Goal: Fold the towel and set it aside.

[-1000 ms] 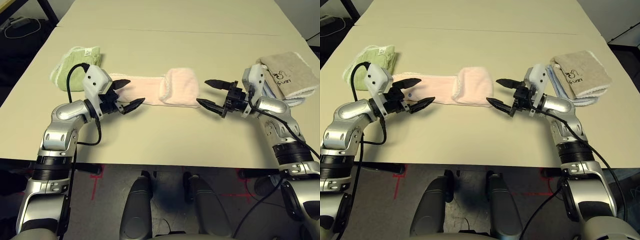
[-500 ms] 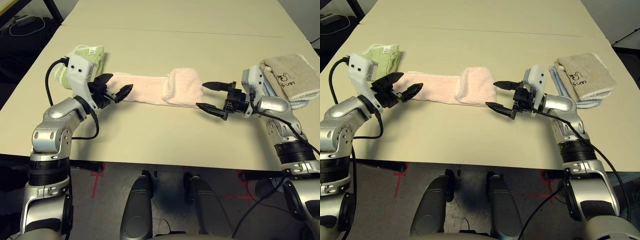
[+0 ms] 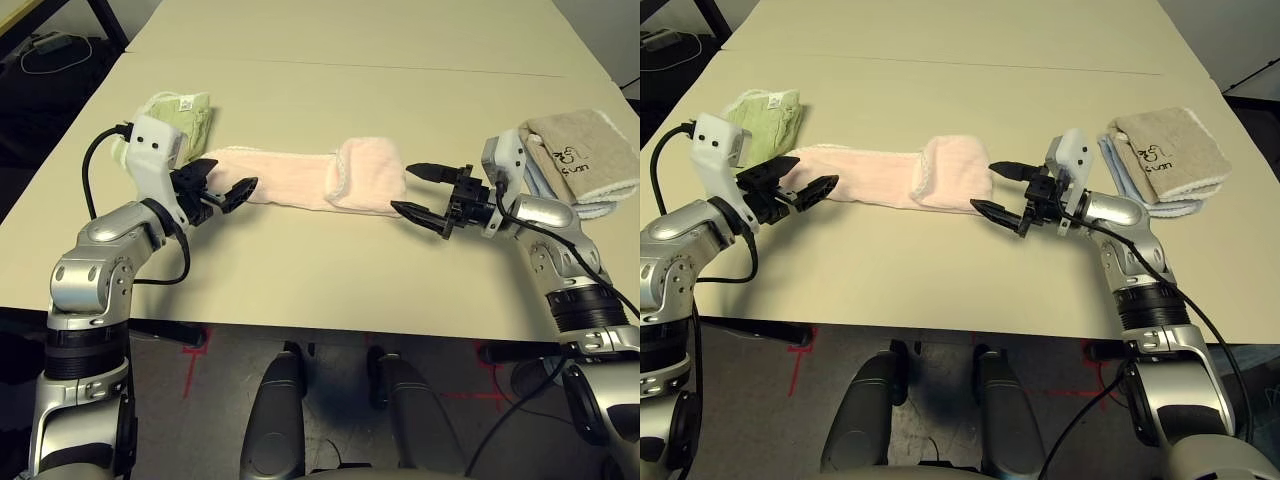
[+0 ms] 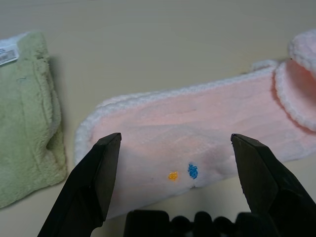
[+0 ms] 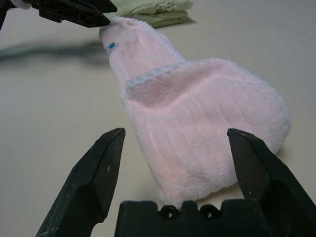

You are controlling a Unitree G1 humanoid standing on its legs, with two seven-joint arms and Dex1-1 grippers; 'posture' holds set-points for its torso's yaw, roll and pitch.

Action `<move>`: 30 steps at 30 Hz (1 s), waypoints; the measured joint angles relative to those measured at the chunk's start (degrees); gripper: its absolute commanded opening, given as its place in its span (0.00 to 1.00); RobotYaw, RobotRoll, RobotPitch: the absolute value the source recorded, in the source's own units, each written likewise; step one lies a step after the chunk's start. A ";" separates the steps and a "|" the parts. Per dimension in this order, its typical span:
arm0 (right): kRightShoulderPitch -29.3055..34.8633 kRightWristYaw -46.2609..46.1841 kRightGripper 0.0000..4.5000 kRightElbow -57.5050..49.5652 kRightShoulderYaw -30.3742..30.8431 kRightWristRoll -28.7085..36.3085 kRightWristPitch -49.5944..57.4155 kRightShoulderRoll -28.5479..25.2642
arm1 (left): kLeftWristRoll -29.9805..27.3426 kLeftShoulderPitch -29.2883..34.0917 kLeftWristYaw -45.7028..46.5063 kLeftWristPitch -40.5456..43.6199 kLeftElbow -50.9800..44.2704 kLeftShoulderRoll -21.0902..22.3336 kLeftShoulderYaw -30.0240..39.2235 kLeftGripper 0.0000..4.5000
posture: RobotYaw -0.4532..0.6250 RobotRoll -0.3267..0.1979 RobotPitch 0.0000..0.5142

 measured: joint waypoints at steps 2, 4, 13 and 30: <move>0.00 0.01 0.99 -0.09 0.01 -0.02 -0.01 0.00 | -0.01 0.68 0.87 1.05 -0.71 0.27 0.31 1.00 | 0.54 0.62 0.38; 0.02 0.01 0.99 -0.24 0.04 -0.04 -0.03 0.00 | -0.35 1.97 1.69 3.03 -1.93 0.74 1.75 1.00 | 0.54 0.62 0.38; 0.03 0.12 0.99 -0.26 0.08 -0.15 -0.27 0.02 | -6.11 1.90 8.15 18.15 -2.11 -1.27 12.99 1.00 | 0.54 0.62 0.39; 0.11 -0.07 0.99 -0.52 0.69 -0.45 -0.58 0.21 | -13.95 -13.54 21.78 41.31 0.38 -19.21 36.01 1.00 | 0.52 0.62 0.40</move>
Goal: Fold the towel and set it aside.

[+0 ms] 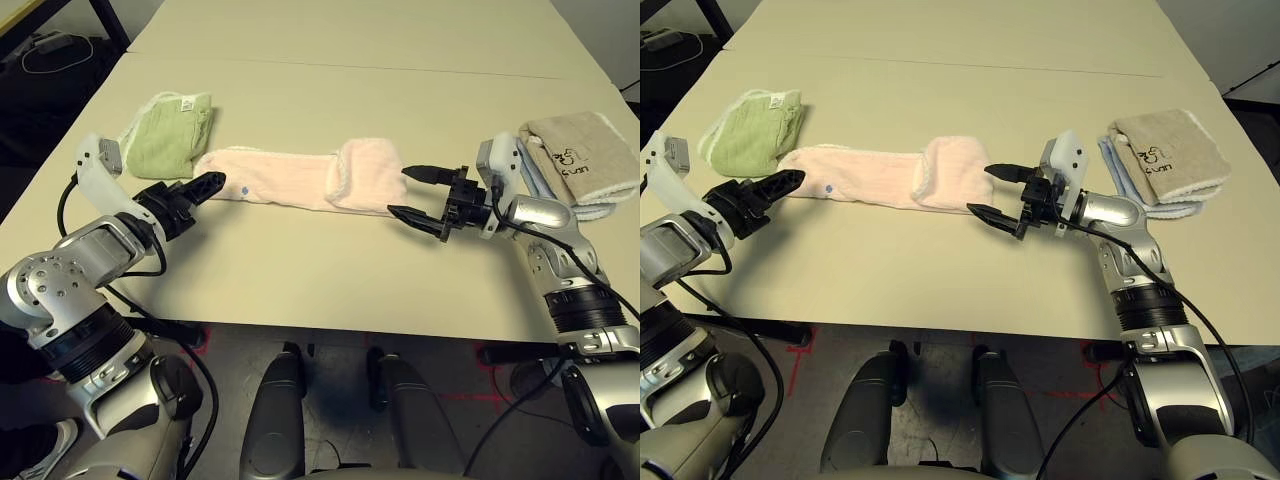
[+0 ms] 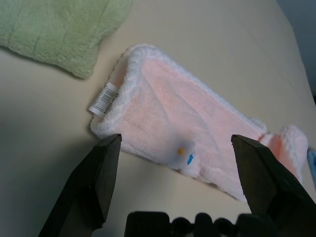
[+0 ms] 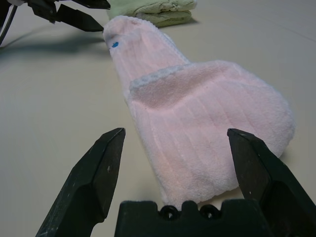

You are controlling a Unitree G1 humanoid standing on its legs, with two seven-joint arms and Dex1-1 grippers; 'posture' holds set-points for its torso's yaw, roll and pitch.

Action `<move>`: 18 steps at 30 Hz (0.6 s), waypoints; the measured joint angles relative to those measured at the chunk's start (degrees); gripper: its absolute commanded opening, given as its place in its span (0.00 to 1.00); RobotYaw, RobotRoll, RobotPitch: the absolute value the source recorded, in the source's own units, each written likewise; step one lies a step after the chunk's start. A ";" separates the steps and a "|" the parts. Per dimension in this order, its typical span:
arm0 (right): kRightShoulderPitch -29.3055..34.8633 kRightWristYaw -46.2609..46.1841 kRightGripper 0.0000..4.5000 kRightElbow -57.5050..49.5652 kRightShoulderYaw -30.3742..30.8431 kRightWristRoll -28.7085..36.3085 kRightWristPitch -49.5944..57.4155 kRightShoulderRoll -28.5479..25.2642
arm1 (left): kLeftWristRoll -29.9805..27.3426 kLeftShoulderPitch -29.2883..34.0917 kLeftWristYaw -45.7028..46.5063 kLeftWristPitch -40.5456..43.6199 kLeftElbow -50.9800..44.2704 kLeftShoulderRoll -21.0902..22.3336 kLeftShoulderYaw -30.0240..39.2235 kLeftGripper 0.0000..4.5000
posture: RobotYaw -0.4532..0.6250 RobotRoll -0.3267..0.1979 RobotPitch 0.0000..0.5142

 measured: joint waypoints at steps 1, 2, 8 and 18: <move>0.02 -0.03 0.99 -0.04 0.00 0.00 -0.01 0.00 | 0.11 -0.36 0.51 0.34 0.32 -0.34 0.64 1.00 | 0.52 0.62 0.40; 0.06 -0.08 0.99 -0.10 0.00 0.00 -0.01 0.00 | 0.24 -0.61 0.97 0.80 0.63 -0.49 1.20 1.00 | 0.52 0.62 0.40; 0.32 -0.25 0.99 -1.08 0.00 0.00 -0.01 0.00 | 1.23 -0.74 1.32 3.57 1.56 0.52 0.79 1.00 | 0.52 0.62 0.40; 0.56 -0.50 0.99 -1.10 0.00 -0.02 -0.01 -0.01 | 1.75 0.04 1.07 4.79 1.57 2.16 -0.44 1.00 | 0.52 0.62 0.40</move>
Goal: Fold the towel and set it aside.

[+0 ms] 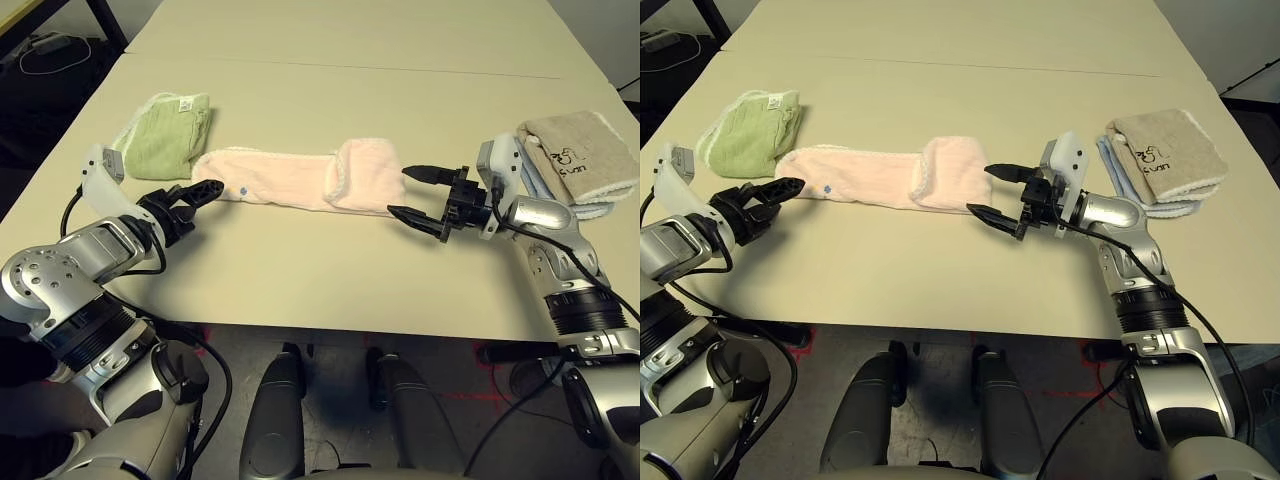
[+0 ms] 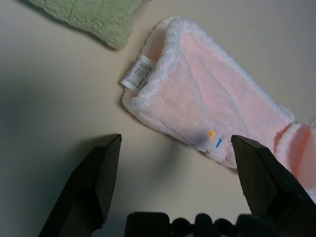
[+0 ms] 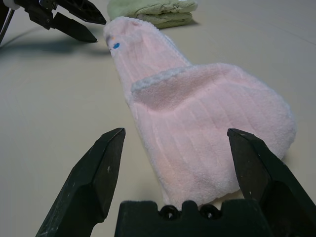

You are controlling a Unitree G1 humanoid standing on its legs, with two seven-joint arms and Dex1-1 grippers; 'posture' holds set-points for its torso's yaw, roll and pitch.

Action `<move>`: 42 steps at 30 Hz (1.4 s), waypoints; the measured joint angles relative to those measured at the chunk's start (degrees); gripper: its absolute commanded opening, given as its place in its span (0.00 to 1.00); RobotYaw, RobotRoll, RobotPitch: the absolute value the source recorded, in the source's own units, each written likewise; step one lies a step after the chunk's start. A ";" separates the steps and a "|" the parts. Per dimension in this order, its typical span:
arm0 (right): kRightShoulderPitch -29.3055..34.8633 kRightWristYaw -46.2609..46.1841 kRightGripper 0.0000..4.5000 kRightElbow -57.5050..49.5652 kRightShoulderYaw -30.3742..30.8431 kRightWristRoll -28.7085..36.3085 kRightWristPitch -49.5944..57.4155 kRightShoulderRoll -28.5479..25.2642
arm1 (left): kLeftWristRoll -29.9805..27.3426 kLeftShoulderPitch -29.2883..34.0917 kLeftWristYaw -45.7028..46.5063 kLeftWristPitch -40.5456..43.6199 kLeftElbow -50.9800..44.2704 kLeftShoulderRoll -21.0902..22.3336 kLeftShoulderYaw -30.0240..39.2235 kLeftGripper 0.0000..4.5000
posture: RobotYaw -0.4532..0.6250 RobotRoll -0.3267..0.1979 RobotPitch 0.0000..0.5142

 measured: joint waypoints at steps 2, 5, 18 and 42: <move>0.00 -0.03 0.99 0.00 0.00 0.00 0.00 0.00 | 0.05 -0.15 -0.01 -0.55 0.20 -0.55 -0.01 1.00 | 0.52 0.62 0.40; -0.01 -0.06 0.99 0.00 0.00 -0.01 0.00 -0.01 | 0.27 -0.95 0.00 -1.45 0.92 -1.72 -0.19 1.00 | 0.52 0.62 0.40; 0.18 -0.35 0.99 -0.07 0.00 0.01 0.00 -0.56 | 0.29 -3.34 -0.76 -8.78 8.36 -1.87 -4.39 1.00 | 0.51 0.62 0.39; 0.86 -0.08 1.00 -1.29 0.53 -0.60 -0.52 -1.60 | -0.61 -4.61 -1.16 -20.81 16.57 0.42 -10.04 0.86 | 0.50 0.62 0.37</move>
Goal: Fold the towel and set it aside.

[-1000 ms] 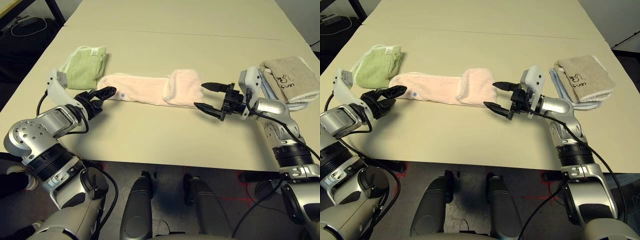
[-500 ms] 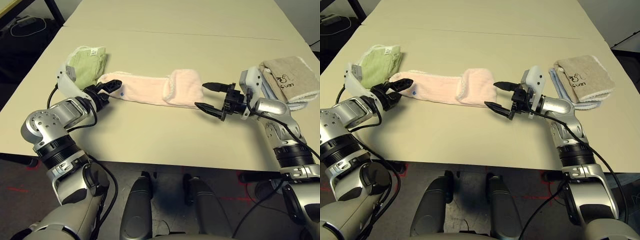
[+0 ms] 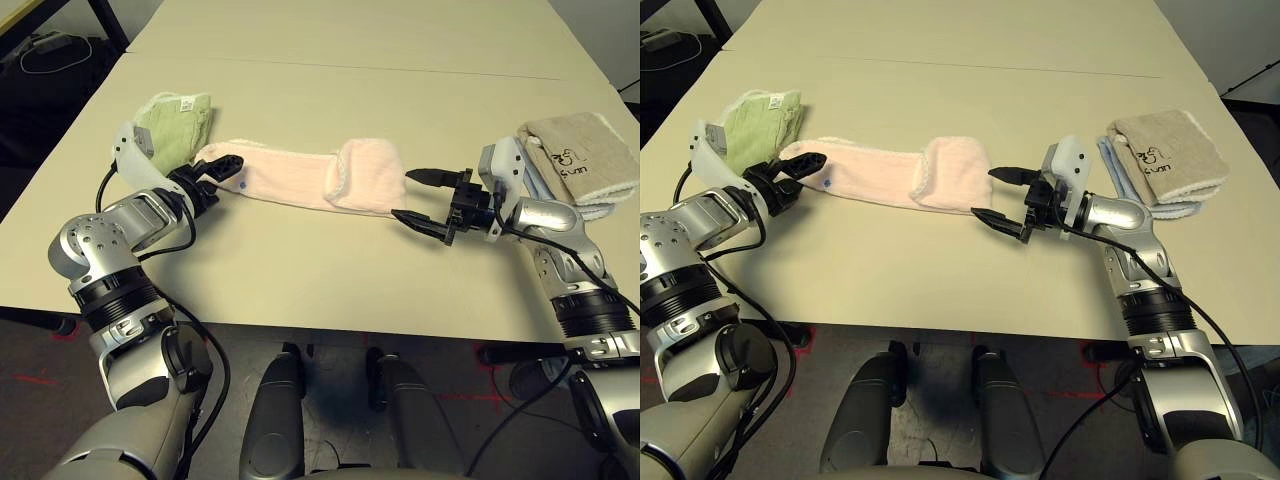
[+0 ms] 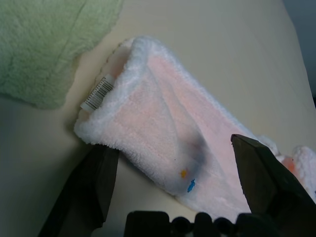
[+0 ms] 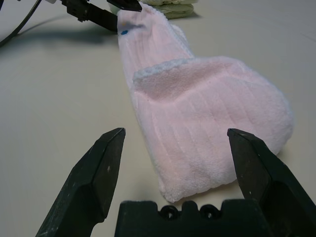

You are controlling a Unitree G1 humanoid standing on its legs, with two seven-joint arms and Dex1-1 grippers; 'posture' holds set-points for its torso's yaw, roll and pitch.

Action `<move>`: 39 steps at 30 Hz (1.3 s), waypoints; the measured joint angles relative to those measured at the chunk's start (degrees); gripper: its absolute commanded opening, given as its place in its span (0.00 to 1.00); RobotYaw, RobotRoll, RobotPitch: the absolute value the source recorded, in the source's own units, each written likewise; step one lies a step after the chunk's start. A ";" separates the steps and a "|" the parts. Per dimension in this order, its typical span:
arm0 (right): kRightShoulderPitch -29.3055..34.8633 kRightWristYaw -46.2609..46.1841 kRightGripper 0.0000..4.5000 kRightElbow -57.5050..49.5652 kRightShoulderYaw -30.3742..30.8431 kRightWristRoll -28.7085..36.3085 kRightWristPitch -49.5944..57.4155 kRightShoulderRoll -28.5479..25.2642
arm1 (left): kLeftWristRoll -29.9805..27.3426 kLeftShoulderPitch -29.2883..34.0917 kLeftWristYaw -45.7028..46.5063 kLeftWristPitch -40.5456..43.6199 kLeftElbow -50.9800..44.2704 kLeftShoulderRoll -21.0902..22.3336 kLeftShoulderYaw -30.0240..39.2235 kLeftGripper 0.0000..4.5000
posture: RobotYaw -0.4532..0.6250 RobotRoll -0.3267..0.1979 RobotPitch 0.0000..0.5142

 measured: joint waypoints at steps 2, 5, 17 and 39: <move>0.27 -0.23 1.00 -0.74 0.00 0.01 0.01 0.00 | 0.01 0.00 0.09 -0.66 0.00 0.04 -0.25 0.70 | 0.49 0.62 0.38; 0.81 -0.51 1.00 -0.94 0.00 0.04 0.08 0.00 | 0.00 0.00 1.03 -1.33 0.08 0.03 -0.24 0.44 | 0.49 0.62 0.38; 0.89 -0.69 1.00 -0.95 0.00 0.05 0.15 0.00 | -1.08 0.02 1.90 -1.70 -0.37 0.21 -0.84 0.01 | 0.49 0.62 0.37; 0.40 -1.24 1.00 0.38 -0.06 0.05 0.06 -1.25 | -3.77 -7.01 -13.40 -4.77 -0.58 4.57 -18.94 0.01 | 0.49 0.62 0.37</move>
